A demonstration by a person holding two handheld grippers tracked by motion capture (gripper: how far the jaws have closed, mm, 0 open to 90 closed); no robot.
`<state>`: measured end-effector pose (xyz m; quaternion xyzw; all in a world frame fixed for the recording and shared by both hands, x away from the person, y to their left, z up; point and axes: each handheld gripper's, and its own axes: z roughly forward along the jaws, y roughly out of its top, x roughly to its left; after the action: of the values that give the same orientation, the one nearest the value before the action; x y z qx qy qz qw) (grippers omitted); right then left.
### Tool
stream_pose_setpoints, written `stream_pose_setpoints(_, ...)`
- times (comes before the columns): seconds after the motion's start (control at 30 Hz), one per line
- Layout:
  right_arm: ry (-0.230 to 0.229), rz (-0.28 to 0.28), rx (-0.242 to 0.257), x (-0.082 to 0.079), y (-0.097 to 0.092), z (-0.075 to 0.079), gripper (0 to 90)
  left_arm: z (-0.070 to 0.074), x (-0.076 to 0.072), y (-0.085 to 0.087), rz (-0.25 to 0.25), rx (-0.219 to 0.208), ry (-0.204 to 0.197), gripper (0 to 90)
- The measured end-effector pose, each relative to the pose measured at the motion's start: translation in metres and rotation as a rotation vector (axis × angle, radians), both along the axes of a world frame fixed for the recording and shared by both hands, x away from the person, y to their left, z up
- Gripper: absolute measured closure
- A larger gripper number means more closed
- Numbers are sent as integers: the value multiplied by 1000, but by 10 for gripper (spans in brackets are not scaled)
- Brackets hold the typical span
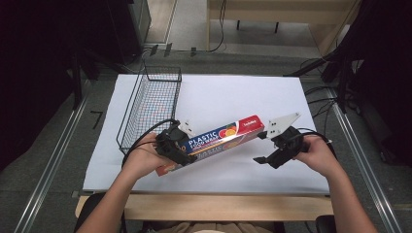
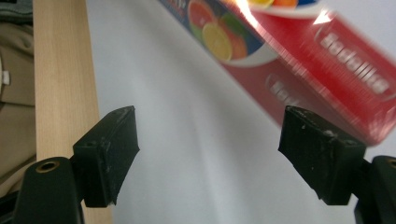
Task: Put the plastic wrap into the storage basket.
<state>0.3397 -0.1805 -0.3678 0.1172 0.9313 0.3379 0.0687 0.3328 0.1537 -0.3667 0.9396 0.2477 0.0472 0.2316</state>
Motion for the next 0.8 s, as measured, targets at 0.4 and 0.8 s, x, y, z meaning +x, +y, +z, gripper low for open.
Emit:
stream_pose_setpoints(0.4, 15, -100, -47, 9, 2, -32, 205, 16, 7, 12, 46, -45, -23, 404)
stream_pose_setpoints(0.8, 36, -178, -51, 16, 15, -52, 204, 26, 14, 19, 85, -59, -25, 405)
